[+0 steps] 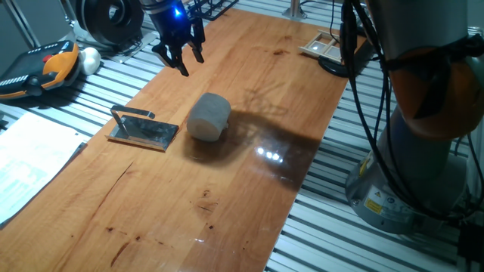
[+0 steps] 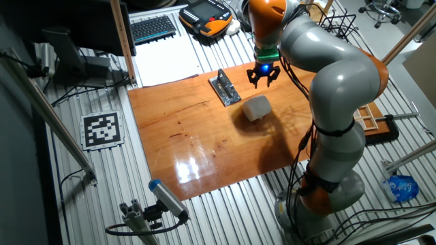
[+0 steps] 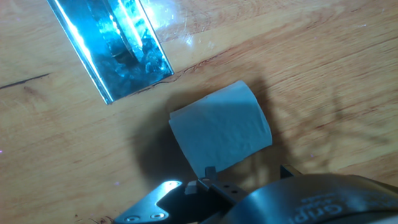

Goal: Put the toilet paper on its holder

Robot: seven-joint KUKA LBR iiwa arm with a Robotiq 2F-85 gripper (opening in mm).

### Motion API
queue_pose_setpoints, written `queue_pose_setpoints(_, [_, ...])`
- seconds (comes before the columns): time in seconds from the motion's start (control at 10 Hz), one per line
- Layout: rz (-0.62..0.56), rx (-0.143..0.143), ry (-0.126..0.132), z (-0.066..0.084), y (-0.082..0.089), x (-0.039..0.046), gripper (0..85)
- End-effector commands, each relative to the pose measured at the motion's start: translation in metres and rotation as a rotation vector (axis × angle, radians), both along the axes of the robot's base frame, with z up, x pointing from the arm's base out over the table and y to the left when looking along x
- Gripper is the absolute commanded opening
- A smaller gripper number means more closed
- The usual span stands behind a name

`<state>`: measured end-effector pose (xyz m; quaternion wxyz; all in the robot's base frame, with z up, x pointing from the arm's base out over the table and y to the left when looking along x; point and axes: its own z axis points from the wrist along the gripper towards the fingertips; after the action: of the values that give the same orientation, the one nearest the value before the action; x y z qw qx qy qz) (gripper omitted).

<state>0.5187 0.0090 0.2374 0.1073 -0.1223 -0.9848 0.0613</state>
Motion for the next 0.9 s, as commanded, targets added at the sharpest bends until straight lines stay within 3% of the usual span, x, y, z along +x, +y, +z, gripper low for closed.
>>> queue_pose_setpoints(0.0, [-0.002, 0.0, 0.001, 0.0, -0.0001, 0.0, 51.0])
queue_pose_setpoints(0.6, [-0.029, 0.003, 0.023, -0.0007, 0.001, 0.0009, 51.0])
queue_pose_setpoints(0.8, [0.016, 0.035, 0.022, -0.0017, 0.002, 0.0019, 51.0])
